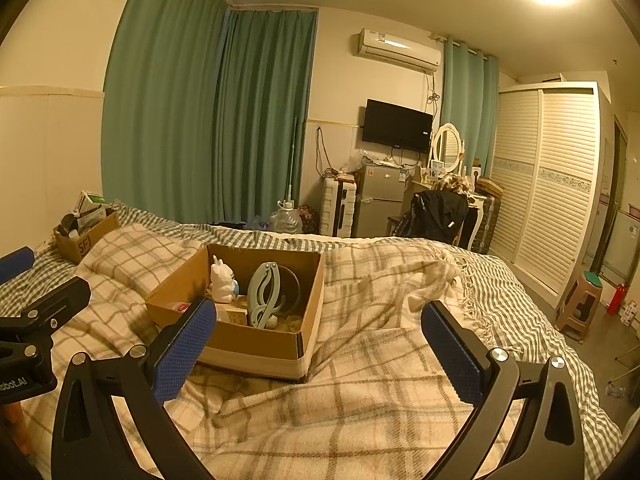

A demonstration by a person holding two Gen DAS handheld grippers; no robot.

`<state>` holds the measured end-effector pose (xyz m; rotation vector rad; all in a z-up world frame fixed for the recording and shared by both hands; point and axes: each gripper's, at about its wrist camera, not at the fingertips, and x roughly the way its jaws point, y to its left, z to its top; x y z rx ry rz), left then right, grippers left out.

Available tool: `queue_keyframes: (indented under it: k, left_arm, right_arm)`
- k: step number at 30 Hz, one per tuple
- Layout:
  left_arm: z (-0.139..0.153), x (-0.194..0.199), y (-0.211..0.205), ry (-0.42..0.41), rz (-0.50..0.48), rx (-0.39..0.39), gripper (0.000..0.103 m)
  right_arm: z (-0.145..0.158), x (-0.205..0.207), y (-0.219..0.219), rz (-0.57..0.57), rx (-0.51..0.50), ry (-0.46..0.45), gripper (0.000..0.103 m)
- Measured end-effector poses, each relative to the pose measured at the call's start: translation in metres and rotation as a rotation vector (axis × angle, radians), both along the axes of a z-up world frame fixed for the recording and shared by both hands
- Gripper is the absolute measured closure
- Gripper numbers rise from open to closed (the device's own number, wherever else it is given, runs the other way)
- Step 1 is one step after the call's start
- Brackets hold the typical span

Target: Organize objects

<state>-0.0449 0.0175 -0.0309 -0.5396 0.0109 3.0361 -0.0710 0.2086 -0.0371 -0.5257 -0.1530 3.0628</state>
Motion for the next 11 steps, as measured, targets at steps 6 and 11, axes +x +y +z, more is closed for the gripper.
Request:
queue_keyframes:
  k: [6, 11]
  left_arm:
    - [-0.0013, -0.0012, -0.0010, -0.004, 0.005, 0.005, 0.000]
    - [-0.0015, -0.0010, -0.0024, -0.005, 0.001, 0.018, 0.000]
  right_arm:
    - [-0.0007, -0.0005, -0.0005, 0.000, 0.000, -0.004, 0.001]
    - [-0.0017, -0.0008, -0.0006, 0.000, 0.000, -0.006, 0.000]
